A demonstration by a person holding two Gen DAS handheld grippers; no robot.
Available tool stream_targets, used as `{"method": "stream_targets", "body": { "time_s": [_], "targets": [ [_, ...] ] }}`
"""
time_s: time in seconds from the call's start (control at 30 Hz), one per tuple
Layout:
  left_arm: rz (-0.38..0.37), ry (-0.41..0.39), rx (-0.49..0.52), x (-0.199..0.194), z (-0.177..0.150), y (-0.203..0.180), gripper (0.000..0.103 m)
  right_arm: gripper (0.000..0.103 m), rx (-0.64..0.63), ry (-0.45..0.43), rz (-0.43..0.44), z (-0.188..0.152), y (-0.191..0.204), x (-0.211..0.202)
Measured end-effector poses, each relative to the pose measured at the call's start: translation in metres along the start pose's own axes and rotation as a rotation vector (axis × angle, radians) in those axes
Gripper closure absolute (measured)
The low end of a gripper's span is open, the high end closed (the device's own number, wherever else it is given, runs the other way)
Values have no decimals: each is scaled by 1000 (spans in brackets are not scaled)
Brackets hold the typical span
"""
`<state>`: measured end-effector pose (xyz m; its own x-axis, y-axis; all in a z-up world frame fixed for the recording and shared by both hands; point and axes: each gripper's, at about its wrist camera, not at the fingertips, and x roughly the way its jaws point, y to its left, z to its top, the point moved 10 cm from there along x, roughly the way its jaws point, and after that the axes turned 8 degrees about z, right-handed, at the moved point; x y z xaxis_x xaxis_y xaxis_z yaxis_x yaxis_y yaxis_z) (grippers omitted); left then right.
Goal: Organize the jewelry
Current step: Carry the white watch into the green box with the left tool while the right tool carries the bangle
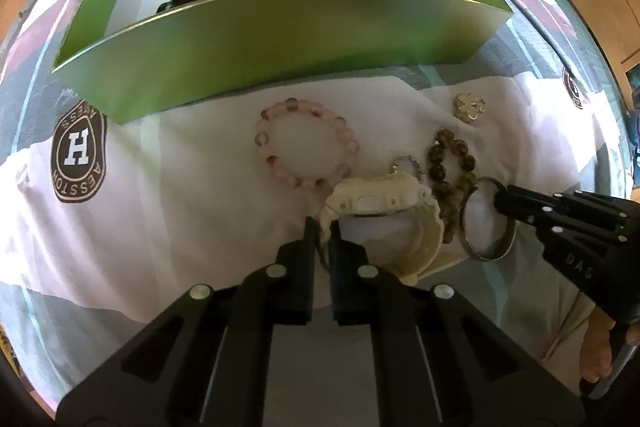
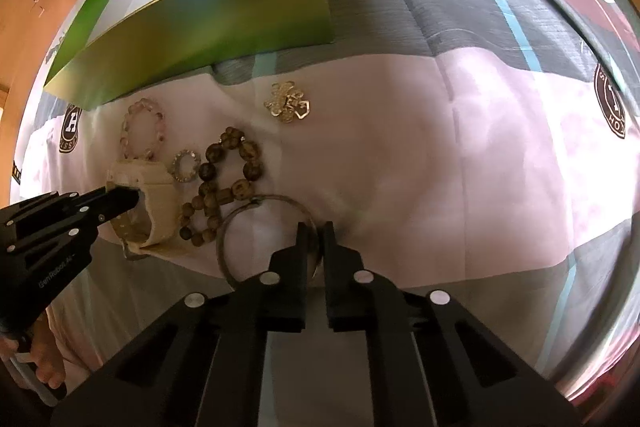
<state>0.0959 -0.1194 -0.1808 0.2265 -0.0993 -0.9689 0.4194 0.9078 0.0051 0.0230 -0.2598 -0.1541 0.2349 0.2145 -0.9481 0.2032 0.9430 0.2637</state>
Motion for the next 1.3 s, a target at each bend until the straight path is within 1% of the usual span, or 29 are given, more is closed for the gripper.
{"method": "stream_targets", "body": {
  "time_s": [0.17, 0.33, 0.47, 0.53, 0.67, 0.77, 0.9, 1.07, 1.1, 1.23, 1.3],
  "targets": [
    [14, -8, 12, -3, -2, 4, 98, 99, -44, -9, -25, 1, 0, 0],
    [36, -41, 24, -12, -3, 8, 98, 99, -18, -6, 9, -3, 1, -6],
    [9, -62, 8, -23, 0, 8, 98, 99, -6, -26, 46, 0, -2, -13],
    [4, -80, -5, -30, 2, 11, 98, 99, -12, -45, 68, 2, 1, -20],
    [-20, -92, -26, -41, 5, 20, 98, 99, -31, -92, 97, 7, 8, -33],
    [-18, -93, -36, -44, 2, 26, 98, 99, -42, -100, 100, 8, 8, -34],
    [-20, -93, -28, -46, 1, 21, 98, 99, -81, -118, 71, 9, 10, -45],
    [-34, -161, -21, -65, 5, 22, 98, 99, -92, -139, 94, 11, 17, -47],
    [-28, -180, -28, -70, 7, 25, 97, 99, -98, -146, 92, 12, 20, -48],
    [34, -301, -64, -91, 19, 39, 97, 99, -113, -181, 98, 13, 25, -60],
    [42, -346, -84, -100, 26, 45, 97, 99, -106, -198, 113, 15, 28, -64]
  ]
}}
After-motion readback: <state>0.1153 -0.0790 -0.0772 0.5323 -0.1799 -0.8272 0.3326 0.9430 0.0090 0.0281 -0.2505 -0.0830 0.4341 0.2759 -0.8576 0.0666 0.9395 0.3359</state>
